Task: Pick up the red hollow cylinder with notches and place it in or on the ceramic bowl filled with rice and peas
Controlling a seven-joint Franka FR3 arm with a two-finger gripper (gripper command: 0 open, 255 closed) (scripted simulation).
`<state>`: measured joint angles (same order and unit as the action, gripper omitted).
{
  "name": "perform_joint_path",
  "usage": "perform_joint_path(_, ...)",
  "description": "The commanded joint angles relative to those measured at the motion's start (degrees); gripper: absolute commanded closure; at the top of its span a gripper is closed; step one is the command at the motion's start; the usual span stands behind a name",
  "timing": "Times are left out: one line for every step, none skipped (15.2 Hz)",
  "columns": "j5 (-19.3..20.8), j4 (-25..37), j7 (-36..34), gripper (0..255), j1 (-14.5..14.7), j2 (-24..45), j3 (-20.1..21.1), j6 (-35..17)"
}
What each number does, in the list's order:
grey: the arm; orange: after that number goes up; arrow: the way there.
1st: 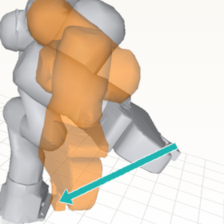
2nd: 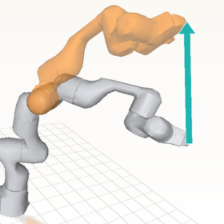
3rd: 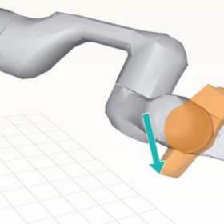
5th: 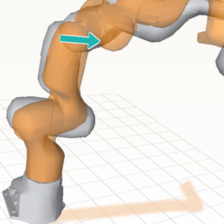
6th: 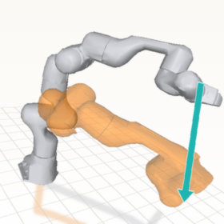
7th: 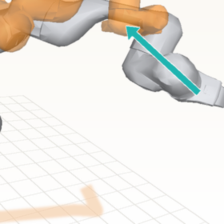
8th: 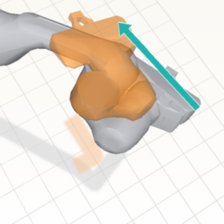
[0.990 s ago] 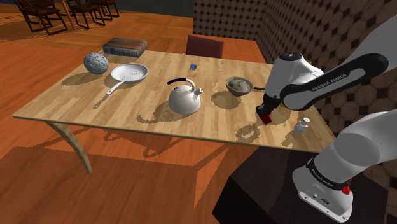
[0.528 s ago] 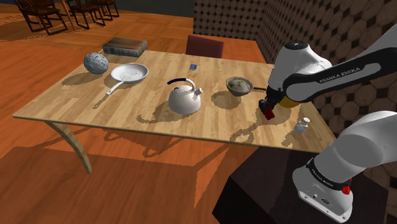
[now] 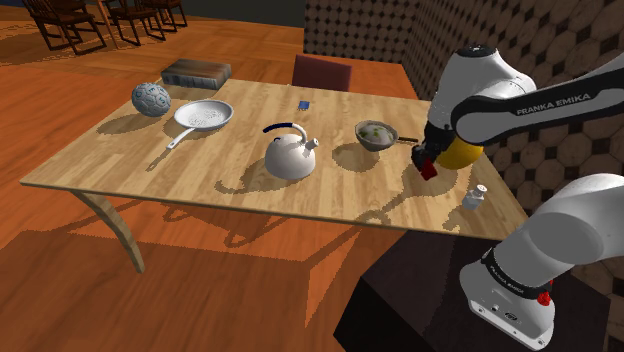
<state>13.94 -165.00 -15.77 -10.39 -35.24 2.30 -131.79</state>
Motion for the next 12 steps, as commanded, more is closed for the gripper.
perform_joint_path(-0.5,1.1,0.5,255,0.3,-1.3,-0.1,2.4)
perform_joint_path(-0.7,1.6,0.7,255,0.4,-1.8,-0.1,3.4)
perform_joint_path(-0.9,2.1,1.0,255,0.5,-2.4,-0.1,4.4)
perform_joint_path(-1.0,2.6,1.2,255,0.6,-2.9,-0.2,5.4)
perform_joint_path(-1.2,3.1,1.4,255,0.7,-3.4,-0.2,6.4)
perform_joint_path(-1.3,3.6,1.6,255,0.8,-3.8,-0.2,7.4)
perform_joint_path(-1.4,4.1,1.8,255,0.9,-4.3,-0.3,8.3)
perform_joint_path(-1.6,4.7,2.0,255,1.0,-4.7,-0.3,9.3)
perform_joint_path(-1.7,5.2,2.2,255,1.0,-5.1,-0.3,10.2)
perform_joint_path(-1.8,5.8,2.4,255,1.1,-5.5,-0.3,11.1)
perform_joint_path(-1.8,5.9,2.5,255,1.1,-5.5,-0.3,11.3)
perform_joint_path(-1.4,7.8,2.8,255,0.6,-2.8,-0.7,10.4)
